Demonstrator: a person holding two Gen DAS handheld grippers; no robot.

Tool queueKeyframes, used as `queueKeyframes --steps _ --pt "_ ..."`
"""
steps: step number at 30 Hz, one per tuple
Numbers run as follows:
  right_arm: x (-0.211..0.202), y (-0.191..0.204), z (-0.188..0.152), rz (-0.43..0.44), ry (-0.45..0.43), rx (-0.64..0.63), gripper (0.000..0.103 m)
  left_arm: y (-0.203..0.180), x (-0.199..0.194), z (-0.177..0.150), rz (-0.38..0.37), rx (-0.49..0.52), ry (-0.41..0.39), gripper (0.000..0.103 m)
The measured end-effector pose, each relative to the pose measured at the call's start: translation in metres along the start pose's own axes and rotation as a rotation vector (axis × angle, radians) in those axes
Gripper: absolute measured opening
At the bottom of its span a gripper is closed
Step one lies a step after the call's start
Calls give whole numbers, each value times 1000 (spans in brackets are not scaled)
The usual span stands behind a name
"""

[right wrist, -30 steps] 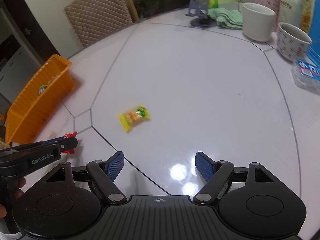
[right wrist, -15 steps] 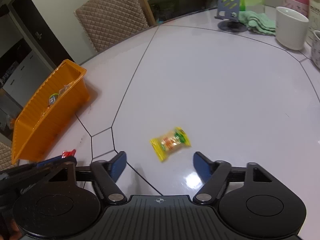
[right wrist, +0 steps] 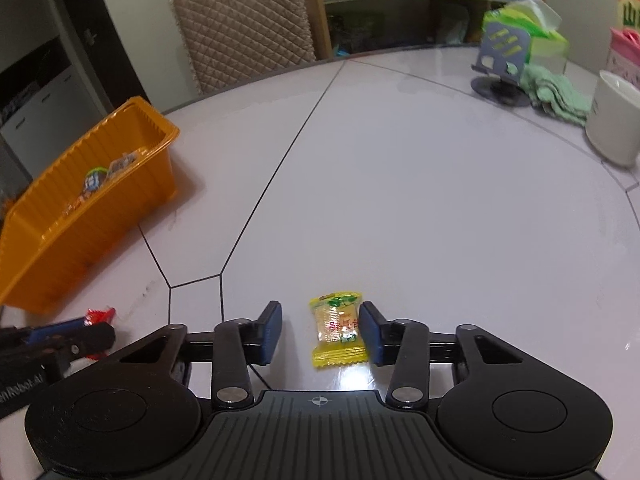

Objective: Organize snacks
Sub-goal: 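Grasp the yellow candy packet with the right tool while the left tool holds the red packet, then carry the red and yellow candy packets over the orange tray with both tools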

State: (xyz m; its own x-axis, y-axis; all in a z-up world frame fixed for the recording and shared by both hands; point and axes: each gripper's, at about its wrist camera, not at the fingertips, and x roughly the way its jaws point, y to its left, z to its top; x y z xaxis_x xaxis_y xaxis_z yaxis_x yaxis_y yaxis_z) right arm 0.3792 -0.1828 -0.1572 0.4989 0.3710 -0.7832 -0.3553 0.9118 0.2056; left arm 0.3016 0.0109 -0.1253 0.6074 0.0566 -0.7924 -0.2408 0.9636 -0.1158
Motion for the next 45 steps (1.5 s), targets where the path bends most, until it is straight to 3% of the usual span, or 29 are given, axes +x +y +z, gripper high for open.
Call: queueKeyframes --steps 12,32,39,45 --pt "2 4 -7 -43 -15 -110 24 -2 0 0 -6 1 2 18" --pt "2 10 -13 -55 -24 -218 22 1 -15 -8 -6 2 -7 18" --pt "-8 10 -14 -7 0 -197 22 6 -31 -13 -5 1 -20 18" --pt "-40 20 -11 85 -24 -147 22 10 -48 -12 -14 -10 -36 18"
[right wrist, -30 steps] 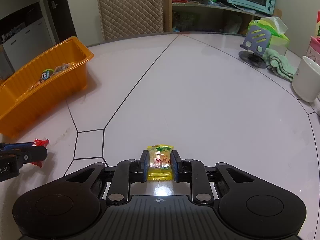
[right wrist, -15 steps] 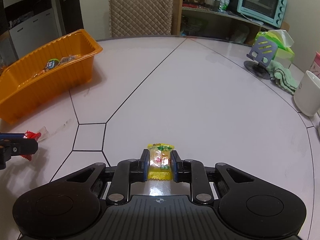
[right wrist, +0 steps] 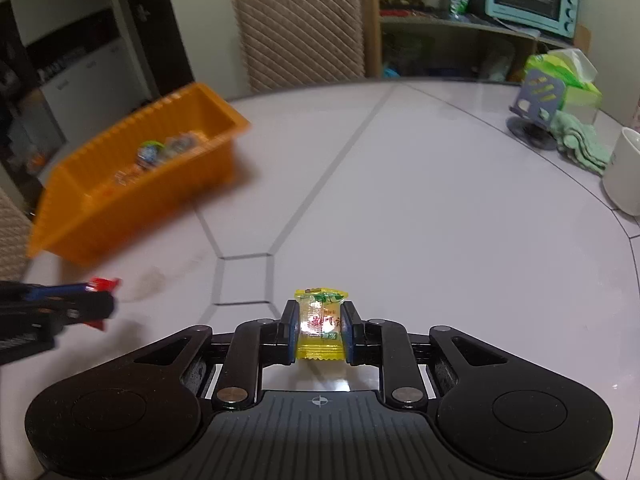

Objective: Organize snacks
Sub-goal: 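Carry the red and yellow candy packets over the orange tray with both tools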

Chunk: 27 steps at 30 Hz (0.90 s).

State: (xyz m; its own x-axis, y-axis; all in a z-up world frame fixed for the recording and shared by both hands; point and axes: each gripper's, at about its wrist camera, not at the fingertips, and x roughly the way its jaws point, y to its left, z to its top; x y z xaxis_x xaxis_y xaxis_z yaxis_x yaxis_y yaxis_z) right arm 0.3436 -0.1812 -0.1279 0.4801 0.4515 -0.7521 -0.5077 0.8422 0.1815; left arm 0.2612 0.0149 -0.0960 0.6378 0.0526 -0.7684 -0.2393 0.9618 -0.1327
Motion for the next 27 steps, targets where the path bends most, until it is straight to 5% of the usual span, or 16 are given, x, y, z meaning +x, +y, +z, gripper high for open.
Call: queueKeyframes --steps 13,27 --pt "-35 56 15 185 -10 -14 22 21 -42 6 3 -43 -22 18" --pt "-6 115 72 327 -28 -39 22 72 -59 37 87 -118 -79 18"
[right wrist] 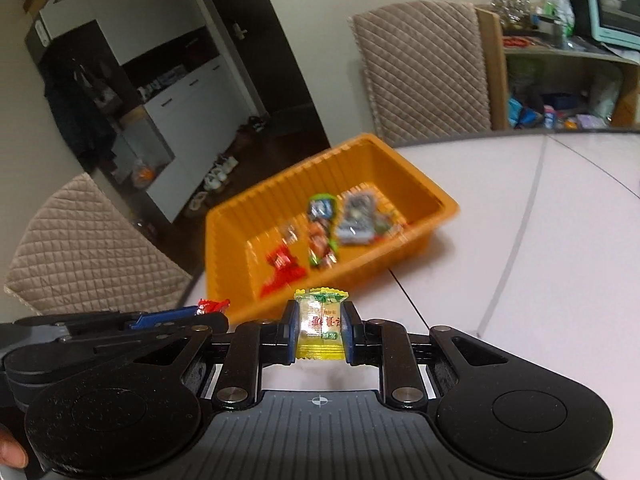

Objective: Organize snacks
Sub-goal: 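Carry the red and yellow candy packets over the orange tray with both tools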

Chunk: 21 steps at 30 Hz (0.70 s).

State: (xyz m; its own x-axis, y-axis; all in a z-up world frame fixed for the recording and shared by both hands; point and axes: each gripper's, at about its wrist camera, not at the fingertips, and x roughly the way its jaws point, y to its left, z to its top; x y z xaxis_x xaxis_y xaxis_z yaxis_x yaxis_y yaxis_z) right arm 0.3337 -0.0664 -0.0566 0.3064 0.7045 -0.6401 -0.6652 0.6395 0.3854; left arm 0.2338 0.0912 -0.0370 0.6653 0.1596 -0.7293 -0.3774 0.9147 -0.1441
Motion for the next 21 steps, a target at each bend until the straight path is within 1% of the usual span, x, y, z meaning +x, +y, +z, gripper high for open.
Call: queueKeyframes --steps 6,11,21 --pt "30 15 34 32 -20 -32 22 18 9 28 47 -10 -42 18" --pt "57 21 54 35 -14 -54 22 31 26 48 91 -13 -47 18" --pt "107 13 73 28 27 -49 22 53 62 67 140 -17 -26 18"
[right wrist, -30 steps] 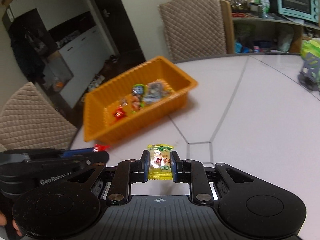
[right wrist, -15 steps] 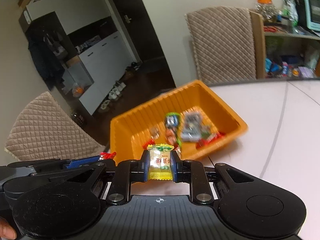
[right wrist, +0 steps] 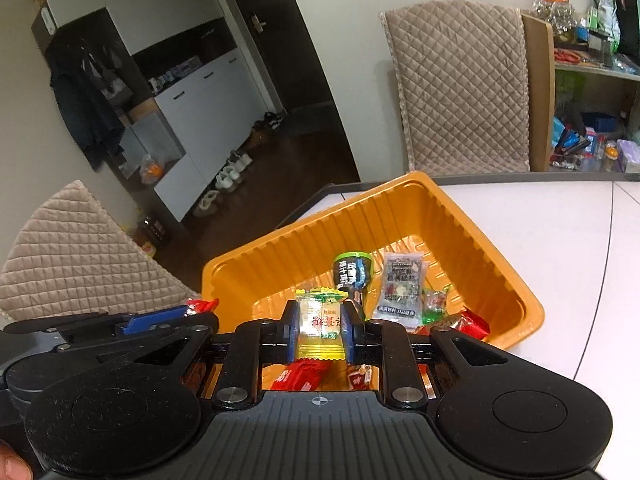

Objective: Organize snacks
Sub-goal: 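Carry the red and yellow candy packets over the orange tray with both tools, then open both tools to drop the red and yellow packets into the tray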

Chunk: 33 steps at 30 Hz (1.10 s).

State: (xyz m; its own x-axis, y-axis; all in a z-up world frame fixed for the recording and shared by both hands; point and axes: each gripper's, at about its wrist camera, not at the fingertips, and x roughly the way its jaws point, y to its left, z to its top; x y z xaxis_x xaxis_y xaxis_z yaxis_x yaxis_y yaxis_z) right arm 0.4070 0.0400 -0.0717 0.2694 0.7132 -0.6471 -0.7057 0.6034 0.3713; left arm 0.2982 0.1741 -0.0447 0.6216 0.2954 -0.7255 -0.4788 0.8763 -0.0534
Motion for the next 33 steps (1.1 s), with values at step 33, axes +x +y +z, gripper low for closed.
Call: queueKeyframes --steps 33 --pt "61 -8 18 4 39 56 22 26 61 20 32 -41 34 27"
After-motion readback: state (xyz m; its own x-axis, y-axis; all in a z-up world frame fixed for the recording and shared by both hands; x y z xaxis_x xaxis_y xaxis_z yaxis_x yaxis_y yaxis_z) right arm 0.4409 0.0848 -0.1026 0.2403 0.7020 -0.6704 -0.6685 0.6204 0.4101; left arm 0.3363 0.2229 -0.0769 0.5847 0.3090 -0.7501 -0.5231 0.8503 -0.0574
